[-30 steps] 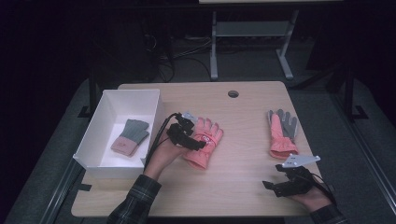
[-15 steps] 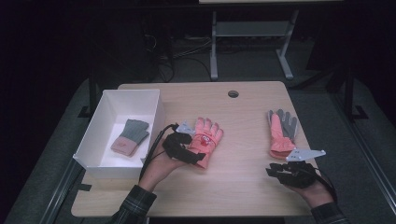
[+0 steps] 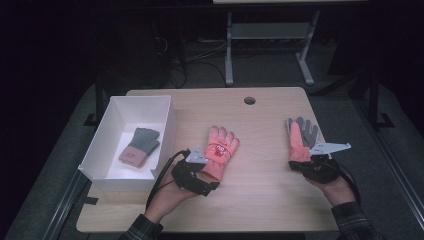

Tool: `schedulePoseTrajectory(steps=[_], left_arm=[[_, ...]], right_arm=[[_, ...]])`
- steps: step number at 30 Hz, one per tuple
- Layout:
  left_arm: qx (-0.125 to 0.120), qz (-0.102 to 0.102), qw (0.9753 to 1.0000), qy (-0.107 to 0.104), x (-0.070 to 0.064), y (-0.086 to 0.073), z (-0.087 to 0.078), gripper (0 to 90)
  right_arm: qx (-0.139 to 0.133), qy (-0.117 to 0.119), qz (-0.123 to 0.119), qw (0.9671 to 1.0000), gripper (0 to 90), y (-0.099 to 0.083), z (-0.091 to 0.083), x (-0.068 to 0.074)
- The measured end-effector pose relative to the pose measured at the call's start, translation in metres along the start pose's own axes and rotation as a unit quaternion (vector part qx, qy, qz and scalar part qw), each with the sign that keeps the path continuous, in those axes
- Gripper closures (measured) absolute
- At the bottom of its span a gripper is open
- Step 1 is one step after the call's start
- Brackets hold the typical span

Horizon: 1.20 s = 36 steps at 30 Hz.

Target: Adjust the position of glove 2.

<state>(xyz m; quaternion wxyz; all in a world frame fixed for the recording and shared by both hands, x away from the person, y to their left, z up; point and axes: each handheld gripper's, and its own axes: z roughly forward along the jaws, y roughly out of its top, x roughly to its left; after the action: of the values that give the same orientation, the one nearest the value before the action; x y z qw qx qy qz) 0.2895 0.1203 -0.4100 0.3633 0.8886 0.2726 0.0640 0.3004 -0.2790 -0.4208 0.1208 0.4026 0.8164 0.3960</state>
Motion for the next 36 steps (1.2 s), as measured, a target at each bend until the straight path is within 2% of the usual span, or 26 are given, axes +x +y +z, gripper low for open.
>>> schedulePoseTrajectory(steps=[5,6,8,10,11,14,20,25,28,30,31,33,36], left_arm=[[0.000,0.007,0.9999,-0.011,-0.005,-0.011,-0.001,17.3],[0.000,0.007,0.9999,-0.011,-0.005,-0.011,-0.001,16.7],[-0.006,0.010,0.9999,-0.009,-0.006,-0.015,-0.002,16.7],[-0.009,0.012,0.9999,-0.007,-0.006,-0.018,-0.003,16.7],[-0.005,0.016,0.9998,-0.007,-0.008,-0.021,-0.005,16.7],[-0.005,0.017,0.9998,-0.009,-0.010,-0.025,-0.004,16.7],[-0.005,0.024,0.9996,-0.012,-0.012,-0.027,-0.001,16.7],[-0.010,0.024,0.9996,-0.012,-0.013,-0.028,0.000,16.7],[-0.006,0.026,0.9996,-0.013,-0.014,-0.028,0.002,16.7],[-0.006,0.027,0.9995,-0.013,-0.014,-0.027,0.002,16.7],[-0.006,0.026,0.9995,-0.015,-0.015,-0.027,0.002,16.7],[-0.006,0.027,0.9995,-0.015,-0.015,-0.027,0.002,16.7],[-0.006,0.028,0.9995,-0.015,-0.015,-0.027,0.002,16.7]], right_arm=[[-0.007,-0.026,0.006,0.9996,90.0,0.008,0.000,-0.017],[-0.007,-0.026,0.006,0.9996,90.0,0.008,0.000,-0.017],[-0.009,-0.045,0.014,0.9988,90.0,0.013,0.002,-0.030],[-0.011,-0.050,0.014,0.9986,90.0,0.014,0.003,-0.033],[-0.010,-0.062,0.012,0.9979,90.0,0.017,0.004,-0.042],[-0.005,-0.079,0.016,0.9968,90.0,0.020,0.006,-0.055],[0.010,-0.106,0.023,0.9941,90.0,0.019,0.013,-0.075],[0.011,-0.112,0.030,0.9932,90.0,0.017,0.015,-0.087],[0.027,-0.109,0.036,0.9930,90.0,0.011,0.023,-0.095],[0.030,-0.107,0.034,0.9933,90.0,0.010,0.024,-0.096],[0.028,-0.099,0.043,0.9937,90.0,0.008,0.024,-0.097],[0.028,-0.098,0.043,0.9939,90.0,0.007,0.023,-0.097],[0.033,-0.086,0.039,0.9950,90.0,0.008,0.024,-0.092]])
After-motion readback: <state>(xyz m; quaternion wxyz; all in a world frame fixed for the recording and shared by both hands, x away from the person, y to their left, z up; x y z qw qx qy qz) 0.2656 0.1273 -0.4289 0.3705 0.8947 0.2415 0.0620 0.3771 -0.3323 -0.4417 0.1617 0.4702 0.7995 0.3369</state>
